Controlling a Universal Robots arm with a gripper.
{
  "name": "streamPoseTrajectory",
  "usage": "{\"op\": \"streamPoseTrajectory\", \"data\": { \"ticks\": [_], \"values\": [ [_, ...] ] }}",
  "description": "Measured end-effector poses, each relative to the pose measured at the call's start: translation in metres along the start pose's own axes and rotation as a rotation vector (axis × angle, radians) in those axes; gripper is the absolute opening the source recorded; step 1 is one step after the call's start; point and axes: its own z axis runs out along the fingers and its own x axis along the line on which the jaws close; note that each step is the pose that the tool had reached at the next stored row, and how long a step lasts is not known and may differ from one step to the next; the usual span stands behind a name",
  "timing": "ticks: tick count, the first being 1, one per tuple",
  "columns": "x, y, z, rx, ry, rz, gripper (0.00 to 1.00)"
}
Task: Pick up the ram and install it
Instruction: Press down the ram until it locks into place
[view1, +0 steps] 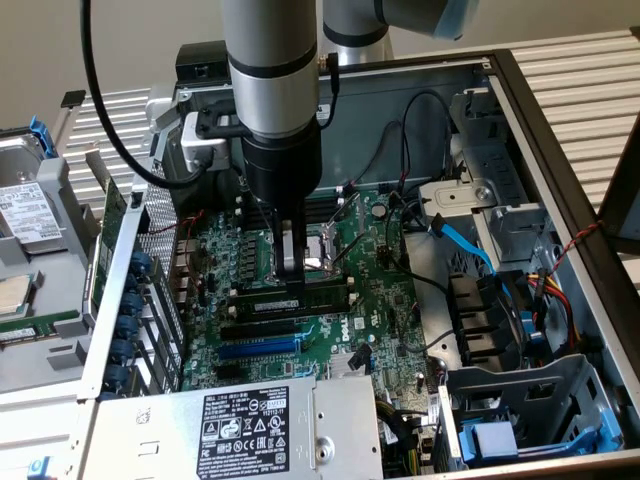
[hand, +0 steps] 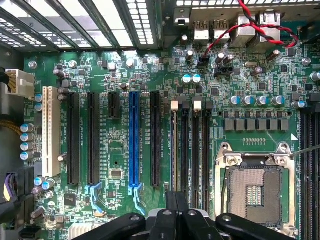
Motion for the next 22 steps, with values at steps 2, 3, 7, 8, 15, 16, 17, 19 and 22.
{"op": "streamPoseTrajectory", "data": {
  "ticks": [2,3,7,8,15,16,17,19,22],
  "values": [
    [0.0001,0.0,0.0,0.0,-0.0003,0.0,0.11],
    [0.0001,0.0,0.0,0.0,-0.0006,0.0,0.11],
    [0.0007,0.0,0.0,-0.0002,-0.0029,0.0,0.11],
    [0.0009,0.0,0.0,-0.0002,-0.0033,0.0,0.11],
    [0.002,-0.0001,0.0001,-0.0004,-0.0087,0.0,0.11],
    [0.0022,-0.0001,0.0001,-0.0004,-0.0088,0.0,0.11],
    [0.0025,-0.0001,0.0001,-0.0004,-0.0088,0.0,0.11],
    [0.0027,-0.0001,0.0001,-0.0005,-0.009,0.0,0.11],
    [0.0029,-0.0001,0.0001,-0.0006,-0.0102,0.0,0.11]
  ]
}}
